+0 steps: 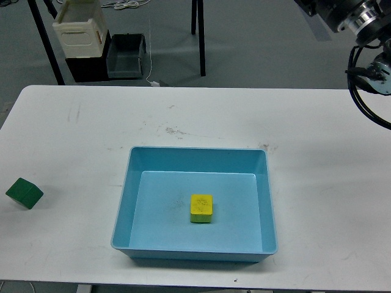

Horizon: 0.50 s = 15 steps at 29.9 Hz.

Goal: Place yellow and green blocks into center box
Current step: 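Raise the right gripper up and away from the tray, then lower the left gripper onto the green cube and close on it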

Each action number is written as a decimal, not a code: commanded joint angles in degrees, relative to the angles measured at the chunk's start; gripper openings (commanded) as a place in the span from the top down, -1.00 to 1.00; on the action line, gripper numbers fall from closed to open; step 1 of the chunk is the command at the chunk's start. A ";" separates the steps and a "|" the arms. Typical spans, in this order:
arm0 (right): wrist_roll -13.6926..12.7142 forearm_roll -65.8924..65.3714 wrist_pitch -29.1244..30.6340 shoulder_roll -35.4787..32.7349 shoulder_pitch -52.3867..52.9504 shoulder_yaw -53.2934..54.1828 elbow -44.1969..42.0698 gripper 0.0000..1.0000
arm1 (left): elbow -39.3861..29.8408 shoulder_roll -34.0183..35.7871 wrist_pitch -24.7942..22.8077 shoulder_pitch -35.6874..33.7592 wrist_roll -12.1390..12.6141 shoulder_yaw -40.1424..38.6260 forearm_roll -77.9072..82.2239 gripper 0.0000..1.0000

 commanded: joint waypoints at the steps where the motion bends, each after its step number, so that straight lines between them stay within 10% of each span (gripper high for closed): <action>1: 0.01 7.80 2.97 -3.97 -1.79 -0.26 0.21 -1.00 | -1.14 1.60 0.00 -5.89 0.01 9.30 10.33 -0.99; 15: 0.01 12.04 15.63 -16.55 -12.51 1.93 4.51 -1.00 | -2.46 6.62 0.00 -33.25 0.01 52.56 26.94 -0.99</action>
